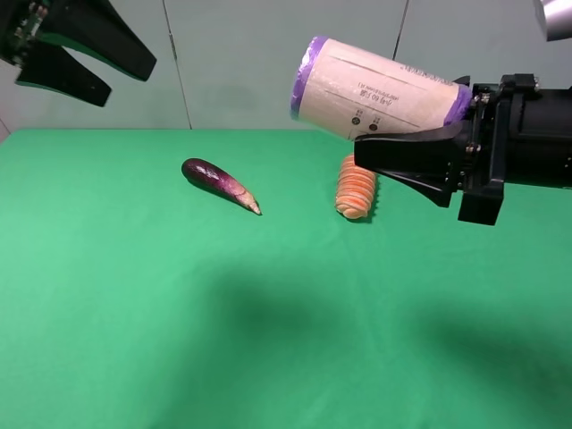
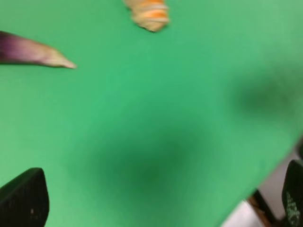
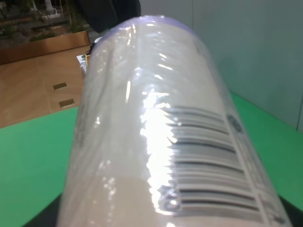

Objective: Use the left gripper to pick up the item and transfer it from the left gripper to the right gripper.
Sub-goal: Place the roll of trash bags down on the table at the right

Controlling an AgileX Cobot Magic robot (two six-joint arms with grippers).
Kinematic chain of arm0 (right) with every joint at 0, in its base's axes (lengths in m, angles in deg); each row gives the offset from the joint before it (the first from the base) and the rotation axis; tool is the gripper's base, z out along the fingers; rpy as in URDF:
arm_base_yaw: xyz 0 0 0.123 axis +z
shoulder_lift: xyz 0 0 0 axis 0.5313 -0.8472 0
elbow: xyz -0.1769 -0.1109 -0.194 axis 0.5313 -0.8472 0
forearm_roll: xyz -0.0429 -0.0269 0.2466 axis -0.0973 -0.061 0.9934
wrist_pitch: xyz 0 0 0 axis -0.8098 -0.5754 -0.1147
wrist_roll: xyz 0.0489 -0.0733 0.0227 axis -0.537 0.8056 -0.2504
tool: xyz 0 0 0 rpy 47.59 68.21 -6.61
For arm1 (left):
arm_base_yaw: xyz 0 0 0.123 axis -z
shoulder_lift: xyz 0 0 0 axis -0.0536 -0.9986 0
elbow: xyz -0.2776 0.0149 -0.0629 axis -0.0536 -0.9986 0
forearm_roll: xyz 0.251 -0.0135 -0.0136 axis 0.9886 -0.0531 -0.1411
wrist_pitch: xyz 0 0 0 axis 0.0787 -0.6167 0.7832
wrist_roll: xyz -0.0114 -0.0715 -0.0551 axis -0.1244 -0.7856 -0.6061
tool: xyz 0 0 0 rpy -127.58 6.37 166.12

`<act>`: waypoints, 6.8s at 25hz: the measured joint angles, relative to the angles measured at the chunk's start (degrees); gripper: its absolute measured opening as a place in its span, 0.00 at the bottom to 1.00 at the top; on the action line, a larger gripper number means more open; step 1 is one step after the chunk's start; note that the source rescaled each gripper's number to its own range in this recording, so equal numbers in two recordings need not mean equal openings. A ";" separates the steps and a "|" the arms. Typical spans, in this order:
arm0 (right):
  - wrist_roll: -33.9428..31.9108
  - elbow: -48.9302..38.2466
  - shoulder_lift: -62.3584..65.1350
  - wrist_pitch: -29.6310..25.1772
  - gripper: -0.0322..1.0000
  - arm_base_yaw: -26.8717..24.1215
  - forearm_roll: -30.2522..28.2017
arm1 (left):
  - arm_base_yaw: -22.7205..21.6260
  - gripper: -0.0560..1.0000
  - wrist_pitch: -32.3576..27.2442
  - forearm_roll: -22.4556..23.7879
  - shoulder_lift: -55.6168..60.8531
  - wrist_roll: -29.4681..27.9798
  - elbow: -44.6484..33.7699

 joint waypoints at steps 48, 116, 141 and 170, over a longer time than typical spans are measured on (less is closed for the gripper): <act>-5.40 0.00 0.00 1.95 0.04 0.00 0.00 | 0.00 0.94 -2.82 48.12 80.21 -41.88 -41.00; -58.90 0.00 -19.35 41.05 0.04 0.00 -53.71 | 0.00 0.71 -0.06 48.78 80.21 -43.08 -42.29; -59.26 0.02 -22.20 42.94 0.23 0.00 -53.60 | 0.00 0.71 -0.02 48.78 80.21 -43.08 -42.29; -61.68 0.02 -14.16 43.15 1.00 0.00 -53.60 | 0.00 0.71 -0.02 48.78 80.21 -43.08 -42.29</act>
